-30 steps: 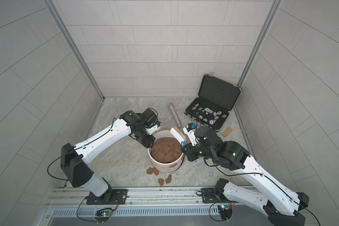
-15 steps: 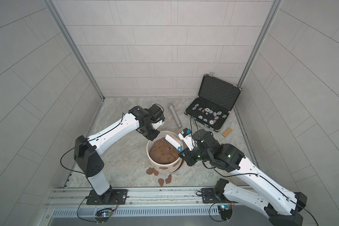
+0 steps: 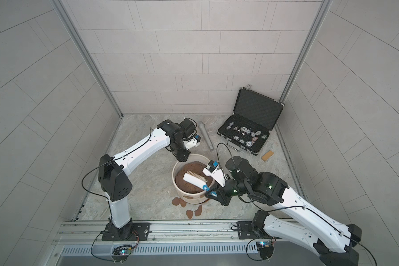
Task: Scrub the dried mud off the ceramic pot
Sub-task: Rotate the pot on the tray, then brush off the soil from the pot.
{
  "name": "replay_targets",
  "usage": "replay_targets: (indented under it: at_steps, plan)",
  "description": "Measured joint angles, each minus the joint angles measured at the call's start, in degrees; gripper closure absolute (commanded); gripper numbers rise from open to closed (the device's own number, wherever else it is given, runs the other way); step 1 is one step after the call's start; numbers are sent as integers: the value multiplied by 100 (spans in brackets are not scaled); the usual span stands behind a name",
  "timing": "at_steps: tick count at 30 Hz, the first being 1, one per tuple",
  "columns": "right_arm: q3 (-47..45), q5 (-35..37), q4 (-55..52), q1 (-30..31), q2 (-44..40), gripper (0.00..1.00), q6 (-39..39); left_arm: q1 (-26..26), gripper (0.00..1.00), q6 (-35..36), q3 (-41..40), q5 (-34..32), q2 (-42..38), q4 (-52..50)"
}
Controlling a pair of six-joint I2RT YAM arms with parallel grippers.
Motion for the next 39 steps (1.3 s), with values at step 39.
replay_targets:
  at_steps: [39]
  plan:
    - [-1670, 1222, 1532, 1438, 435, 100, 848, 551, 58, -365, -1624, 1443, -1261, 317]
